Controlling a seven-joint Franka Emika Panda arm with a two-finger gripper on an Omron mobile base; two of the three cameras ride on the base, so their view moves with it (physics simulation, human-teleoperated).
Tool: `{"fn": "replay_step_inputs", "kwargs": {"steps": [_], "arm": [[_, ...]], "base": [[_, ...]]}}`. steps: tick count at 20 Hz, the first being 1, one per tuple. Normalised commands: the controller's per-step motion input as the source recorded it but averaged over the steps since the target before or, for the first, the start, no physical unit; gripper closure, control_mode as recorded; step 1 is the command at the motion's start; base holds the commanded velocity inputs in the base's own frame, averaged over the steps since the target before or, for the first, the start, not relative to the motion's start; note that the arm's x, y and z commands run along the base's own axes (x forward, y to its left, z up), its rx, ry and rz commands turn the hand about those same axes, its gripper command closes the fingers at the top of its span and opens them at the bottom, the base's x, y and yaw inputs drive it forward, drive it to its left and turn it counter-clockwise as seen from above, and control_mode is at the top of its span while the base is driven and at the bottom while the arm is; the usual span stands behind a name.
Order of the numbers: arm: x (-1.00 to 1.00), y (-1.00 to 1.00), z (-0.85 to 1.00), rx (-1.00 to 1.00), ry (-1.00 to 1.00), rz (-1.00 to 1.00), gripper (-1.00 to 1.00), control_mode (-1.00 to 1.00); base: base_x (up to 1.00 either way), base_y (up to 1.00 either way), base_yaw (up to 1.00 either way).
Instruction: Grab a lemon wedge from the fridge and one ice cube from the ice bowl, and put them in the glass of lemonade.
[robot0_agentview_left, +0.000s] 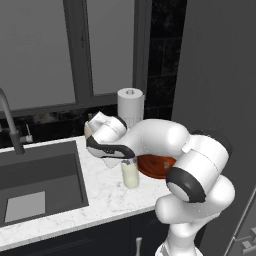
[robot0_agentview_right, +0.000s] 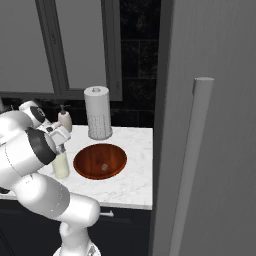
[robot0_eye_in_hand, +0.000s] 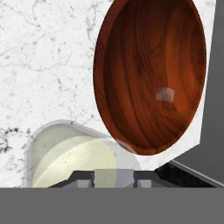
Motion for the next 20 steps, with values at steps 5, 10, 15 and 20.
{"fn": "replay_step_inputs", "kwargs": {"steps": [5, 10, 15, 20], "arm": [[-0.34, 0.0, 0.23, 0.0, -0.03, 0.0, 1.0, -1.0], [-0.32, 0.0, 0.17, 0.0, -0.01, 0.0, 1.0, -1.0], [0.0, -0.04, -0.13, -0.01, 0.0, 0.0, 1.0, -1.0], [0.25, -0.1, -0.13, -0.01, 0.0, 0.0, 1.0, -1.0]], "base": [[0.0, 0.0, 0.0], [0.0, 0.0, 0.0], [0.0, 0.0, 0.0], [0.0, 0.0, 0.0]]}}
